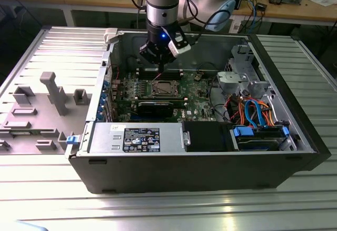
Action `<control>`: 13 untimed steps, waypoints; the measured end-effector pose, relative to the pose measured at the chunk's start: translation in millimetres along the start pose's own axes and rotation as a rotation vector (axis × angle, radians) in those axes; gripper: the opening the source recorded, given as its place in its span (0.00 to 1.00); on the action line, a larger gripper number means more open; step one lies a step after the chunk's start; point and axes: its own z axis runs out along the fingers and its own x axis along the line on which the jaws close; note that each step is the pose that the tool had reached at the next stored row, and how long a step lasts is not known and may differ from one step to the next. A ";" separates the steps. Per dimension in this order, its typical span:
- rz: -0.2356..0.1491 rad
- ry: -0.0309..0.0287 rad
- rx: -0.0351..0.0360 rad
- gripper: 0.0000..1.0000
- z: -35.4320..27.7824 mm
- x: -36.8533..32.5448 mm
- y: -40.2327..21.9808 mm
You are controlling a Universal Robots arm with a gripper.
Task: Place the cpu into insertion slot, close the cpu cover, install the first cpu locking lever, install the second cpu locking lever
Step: 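Install the first cpu locking lever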
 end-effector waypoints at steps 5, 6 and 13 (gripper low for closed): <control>0.000 -0.0001 0.0000 0.11 0.9 -0.8 -0.1; 0.000 -0.0001 -0.0001 0.11 1.2 -1.0 -0.2; 0.000 0.0000 0.0000 0.11 2.8 -1.5 -0.3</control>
